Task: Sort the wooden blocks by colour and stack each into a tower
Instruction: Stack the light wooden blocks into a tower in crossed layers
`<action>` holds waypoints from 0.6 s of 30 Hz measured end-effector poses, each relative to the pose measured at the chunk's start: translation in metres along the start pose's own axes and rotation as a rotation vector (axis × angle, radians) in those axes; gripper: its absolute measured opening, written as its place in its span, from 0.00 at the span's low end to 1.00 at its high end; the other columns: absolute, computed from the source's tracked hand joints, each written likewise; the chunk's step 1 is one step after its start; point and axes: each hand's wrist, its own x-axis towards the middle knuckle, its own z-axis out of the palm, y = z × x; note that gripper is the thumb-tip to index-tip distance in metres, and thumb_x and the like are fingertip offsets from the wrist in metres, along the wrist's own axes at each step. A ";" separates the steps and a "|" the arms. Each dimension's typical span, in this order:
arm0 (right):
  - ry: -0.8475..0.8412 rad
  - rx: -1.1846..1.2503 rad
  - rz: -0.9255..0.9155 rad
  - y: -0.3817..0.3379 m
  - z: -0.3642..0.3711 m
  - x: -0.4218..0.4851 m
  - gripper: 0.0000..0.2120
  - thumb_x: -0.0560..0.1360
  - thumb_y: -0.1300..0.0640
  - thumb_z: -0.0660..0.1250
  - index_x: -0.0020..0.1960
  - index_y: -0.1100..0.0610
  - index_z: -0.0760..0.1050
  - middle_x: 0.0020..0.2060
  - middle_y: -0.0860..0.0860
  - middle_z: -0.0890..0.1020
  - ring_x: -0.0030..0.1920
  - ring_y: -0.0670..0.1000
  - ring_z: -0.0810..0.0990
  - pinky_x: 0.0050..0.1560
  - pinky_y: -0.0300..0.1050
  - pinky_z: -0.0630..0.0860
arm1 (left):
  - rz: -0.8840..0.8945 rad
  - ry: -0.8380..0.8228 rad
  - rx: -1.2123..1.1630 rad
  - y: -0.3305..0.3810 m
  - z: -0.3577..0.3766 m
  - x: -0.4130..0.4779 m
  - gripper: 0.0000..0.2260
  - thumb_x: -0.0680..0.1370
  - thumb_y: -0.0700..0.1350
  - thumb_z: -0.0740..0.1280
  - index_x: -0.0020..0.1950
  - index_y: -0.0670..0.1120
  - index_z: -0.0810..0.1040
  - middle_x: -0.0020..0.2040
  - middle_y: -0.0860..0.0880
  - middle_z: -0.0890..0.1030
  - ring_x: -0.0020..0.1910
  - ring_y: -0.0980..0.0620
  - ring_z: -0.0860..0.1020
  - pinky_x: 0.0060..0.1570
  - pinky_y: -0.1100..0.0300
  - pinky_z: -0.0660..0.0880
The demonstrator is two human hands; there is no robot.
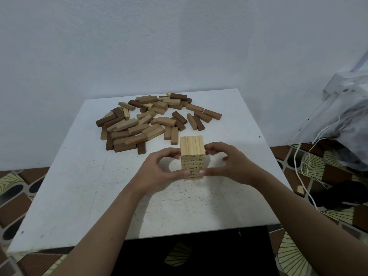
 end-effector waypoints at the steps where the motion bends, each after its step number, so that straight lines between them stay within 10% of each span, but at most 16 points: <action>1: -0.001 0.003 -0.002 0.000 0.000 0.000 0.26 0.65 0.38 0.78 0.59 0.33 0.71 0.60 0.39 0.77 0.62 0.41 0.73 0.56 0.39 0.71 | 0.004 0.002 -0.002 0.000 0.000 0.000 0.29 0.66 0.62 0.79 0.65 0.56 0.81 0.61 0.56 0.83 0.64 0.54 0.78 0.65 0.47 0.77; 18: -0.011 -0.003 0.008 0.001 0.003 0.001 0.27 0.63 0.35 0.75 0.60 0.37 0.73 0.59 0.38 0.78 0.61 0.40 0.73 0.54 0.39 0.70 | 0.024 -0.013 -0.016 0.001 0.000 0.003 0.27 0.68 0.58 0.80 0.65 0.55 0.81 0.60 0.56 0.83 0.64 0.55 0.78 0.62 0.57 0.76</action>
